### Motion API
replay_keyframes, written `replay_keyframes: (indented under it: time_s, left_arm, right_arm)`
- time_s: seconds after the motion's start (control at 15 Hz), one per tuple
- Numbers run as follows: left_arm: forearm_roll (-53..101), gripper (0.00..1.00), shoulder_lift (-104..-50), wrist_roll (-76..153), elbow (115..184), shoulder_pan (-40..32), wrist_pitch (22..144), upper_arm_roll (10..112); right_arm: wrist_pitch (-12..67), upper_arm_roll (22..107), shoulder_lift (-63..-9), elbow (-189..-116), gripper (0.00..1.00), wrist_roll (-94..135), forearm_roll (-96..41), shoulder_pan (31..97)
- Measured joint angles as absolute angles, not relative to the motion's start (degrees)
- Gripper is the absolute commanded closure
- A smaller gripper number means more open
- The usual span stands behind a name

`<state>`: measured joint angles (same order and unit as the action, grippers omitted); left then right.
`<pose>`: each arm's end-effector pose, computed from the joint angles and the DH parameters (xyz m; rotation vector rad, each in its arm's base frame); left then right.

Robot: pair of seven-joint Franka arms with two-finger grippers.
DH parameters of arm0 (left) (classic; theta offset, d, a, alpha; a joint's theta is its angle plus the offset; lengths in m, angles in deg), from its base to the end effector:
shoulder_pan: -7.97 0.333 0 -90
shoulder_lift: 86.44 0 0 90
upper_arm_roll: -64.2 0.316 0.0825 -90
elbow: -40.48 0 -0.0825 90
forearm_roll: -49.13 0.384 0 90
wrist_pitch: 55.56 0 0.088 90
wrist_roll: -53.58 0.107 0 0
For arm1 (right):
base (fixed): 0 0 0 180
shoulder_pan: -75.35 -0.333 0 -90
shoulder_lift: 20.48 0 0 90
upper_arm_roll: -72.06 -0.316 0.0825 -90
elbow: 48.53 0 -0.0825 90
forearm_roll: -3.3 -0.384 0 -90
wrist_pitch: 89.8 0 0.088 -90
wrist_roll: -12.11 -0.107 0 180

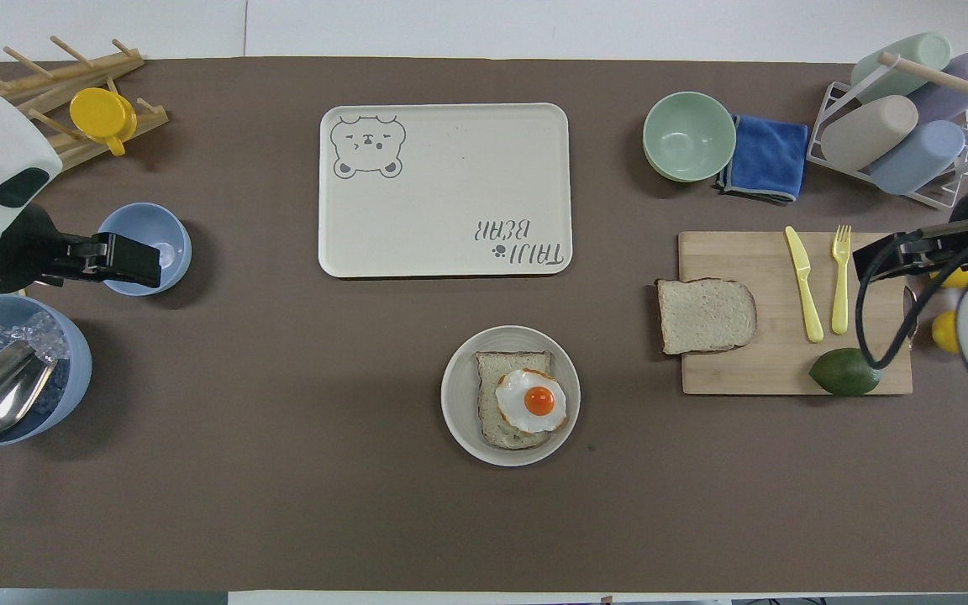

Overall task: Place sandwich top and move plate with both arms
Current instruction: 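Reach the right gripper to the bread slice on the cutting board and grasp it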

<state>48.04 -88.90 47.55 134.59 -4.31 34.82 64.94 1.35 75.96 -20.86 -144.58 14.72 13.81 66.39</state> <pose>0.5294 -0.1100 0.6148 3.1218 -0.1497 -0.0389 0.5529 0.0298 0.5746 2.9454 0.2154 -0.1303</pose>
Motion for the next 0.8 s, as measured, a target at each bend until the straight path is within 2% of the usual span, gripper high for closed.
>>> replay_keyframes:
  time_s: [0.33,0.67,0.8]
  left_arm:
    - [48.0,0.0,-88.9,47.6,134.6,-4.3,34.8,64.9]
    - [48.0,0.0,-88.9,47.6,134.6,-4.3,34.9,64.9]
    - [48.0,0.0,-88.9,47.6,134.6,-4.3,34.9,64.9]
  right_arm:
    - [8.2,75.2,-30.4,-148.0,0.0,3.0,24.0,50.8]
    - [9.6,75.2,-40.4,-148.0,0.0,-7.9,34.6,42.0]
    - [9.7,75.2,-42.5,-148.0,0.0,-11.6,35.6,41.2]
